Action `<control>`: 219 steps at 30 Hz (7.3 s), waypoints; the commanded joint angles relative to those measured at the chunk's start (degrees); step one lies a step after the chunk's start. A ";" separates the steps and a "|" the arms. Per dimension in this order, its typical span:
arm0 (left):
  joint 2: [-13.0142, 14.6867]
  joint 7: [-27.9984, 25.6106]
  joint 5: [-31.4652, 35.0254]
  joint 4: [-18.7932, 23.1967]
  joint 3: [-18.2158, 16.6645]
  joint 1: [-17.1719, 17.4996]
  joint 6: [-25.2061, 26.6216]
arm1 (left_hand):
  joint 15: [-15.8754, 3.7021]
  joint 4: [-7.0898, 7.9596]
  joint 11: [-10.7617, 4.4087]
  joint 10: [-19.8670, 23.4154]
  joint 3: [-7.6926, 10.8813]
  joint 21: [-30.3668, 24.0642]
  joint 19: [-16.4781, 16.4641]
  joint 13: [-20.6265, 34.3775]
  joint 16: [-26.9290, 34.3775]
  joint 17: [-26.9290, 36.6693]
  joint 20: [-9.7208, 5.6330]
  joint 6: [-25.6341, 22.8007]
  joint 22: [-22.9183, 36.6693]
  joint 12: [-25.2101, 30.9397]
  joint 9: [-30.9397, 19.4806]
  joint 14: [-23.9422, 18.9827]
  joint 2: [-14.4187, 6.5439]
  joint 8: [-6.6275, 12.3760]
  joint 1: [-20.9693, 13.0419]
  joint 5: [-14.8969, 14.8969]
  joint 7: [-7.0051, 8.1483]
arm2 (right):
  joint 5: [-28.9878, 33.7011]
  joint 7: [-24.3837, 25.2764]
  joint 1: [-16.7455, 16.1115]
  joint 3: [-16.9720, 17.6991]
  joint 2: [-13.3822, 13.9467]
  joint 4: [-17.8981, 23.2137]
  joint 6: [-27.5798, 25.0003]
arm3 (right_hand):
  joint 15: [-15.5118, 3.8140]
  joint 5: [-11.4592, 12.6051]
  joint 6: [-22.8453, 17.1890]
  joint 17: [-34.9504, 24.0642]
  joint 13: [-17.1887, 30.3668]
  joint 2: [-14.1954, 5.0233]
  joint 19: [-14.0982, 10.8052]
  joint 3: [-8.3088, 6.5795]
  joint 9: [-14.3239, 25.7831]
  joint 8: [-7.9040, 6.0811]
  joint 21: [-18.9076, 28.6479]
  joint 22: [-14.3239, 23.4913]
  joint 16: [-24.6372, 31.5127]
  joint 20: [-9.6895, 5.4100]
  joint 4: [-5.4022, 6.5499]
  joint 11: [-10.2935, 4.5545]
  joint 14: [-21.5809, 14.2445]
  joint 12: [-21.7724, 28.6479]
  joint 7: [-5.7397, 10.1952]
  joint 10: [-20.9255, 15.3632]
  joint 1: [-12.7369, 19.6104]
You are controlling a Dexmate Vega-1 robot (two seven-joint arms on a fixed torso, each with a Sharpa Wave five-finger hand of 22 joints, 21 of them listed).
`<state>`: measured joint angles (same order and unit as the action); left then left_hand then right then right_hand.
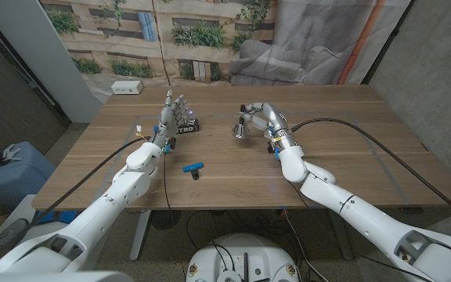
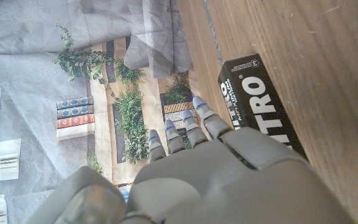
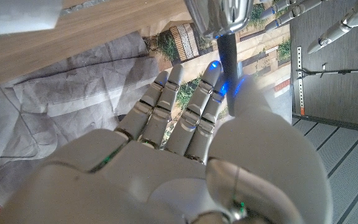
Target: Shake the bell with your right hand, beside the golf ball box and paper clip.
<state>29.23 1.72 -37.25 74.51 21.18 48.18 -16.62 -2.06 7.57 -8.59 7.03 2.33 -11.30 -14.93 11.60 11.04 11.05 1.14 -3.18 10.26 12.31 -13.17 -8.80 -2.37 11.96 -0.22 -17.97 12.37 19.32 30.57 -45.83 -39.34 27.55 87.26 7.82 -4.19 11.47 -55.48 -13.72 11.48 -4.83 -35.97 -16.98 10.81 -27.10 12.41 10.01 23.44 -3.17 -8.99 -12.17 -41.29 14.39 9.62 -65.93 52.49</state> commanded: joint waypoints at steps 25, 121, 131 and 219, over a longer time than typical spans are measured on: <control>-0.02 -0.07 0.02 -0.01 0.01 -0.02 0.00 | -5.62 0.39 -0.27 0.25 -0.01 -0.39 -0.42 0.30 0.32 0.27 0.06 0.02 0.32 0.36 -0.25 -0.51 -0.68 0.33 0.07 -0.39 0.35 | -16.89 -17.69 -2.54 3.40 3.68 15.50 -18.22 | -8.42 -0.27 -1.59 0.20 0.19 -0.26 -0.69 0.55 0.00 -0.03 0.15 0.24 -1.37 -6.92 1.62 0.04 -1.13 -0.29 -1.07 -1.90 -3.29; 0.03 -0.10 0.00 0.10 -0.01 0.04 0.04 | -5.58 0.39 -0.29 0.16 0.00 -0.40 -0.45 0.30 0.32 0.27 0.05 -0.01 0.32 0.32 -0.25 -0.50 -0.69 0.33 0.07 -0.39 0.35 | 14.16 18.73 0.77 -4.32 -3.81 -5.67 5.56 | -9.16 0.72 -0.85 -3.16 1.77 3.94 -1.46 1.60 0.84 1.76 -0.06 0.30 -0.15 -7.03 -1.15 -0.30 -2.16 -1.38 1.13 -1.38 10.96; 0.03 -0.10 -0.01 0.12 -0.02 0.03 0.06 | -5.60 0.39 -0.38 0.20 -0.01 -0.40 -0.45 0.30 0.33 0.27 0.08 0.00 0.32 0.34 -0.25 -0.52 -0.68 0.33 0.07 -0.39 0.35 | 13.67 18.03 0.82 -4.75 -3.63 -5.15 4.24 | -9.09 0.62 -0.92 -3.31 1.76 3.86 -1.45 1.97 0.88 1.74 -0.06 0.31 -0.02 -7.07 -0.76 -0.27 -2.33 -1.44 1.23 -1.34 11.47; 0.08 -0.11 -0.02 0.20 -0.04 0.09 0.09 | -5.65 0.38 -0.42 0.18 0.00 -0.39 -0.43 0.30 0.33 0.27 0.08 0.01 0.32 0.33 -0.25 -0.54 -0.68 0.32 0.06 -0.40 0.35 | -35.77 -22.20 -1.15 5.00 7.51 21.92 -28.73 | -8.49 -0.13 -1.77 -3.05 2.59 1.59 -1.08 5.32 0.78 1.78 -0.31 0.25 -0.77 -5.94 2.54 0.15 -3.00 -0.86 -1.66 -2.72 5.41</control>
<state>29.31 1.59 -37.26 74.70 21.16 48.27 -16.57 -2.06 7.57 -8.59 7.03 2.33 -11.30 -14.93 11.60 11.04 11.04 1.14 -3.18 10.26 12.31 -13.17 -8.80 -2.37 11.96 -0.22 -17.97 12.37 -12.77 9.32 -47.84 -34.42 33.37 107.97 -18.76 -4.71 11.52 -57.10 -16.76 13.93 -2.96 -37.40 -11.60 11.36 -25.04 12.46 10.14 23.04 -3.38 -6.65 -11.87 -44.06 13.37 8.15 -68.29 57.99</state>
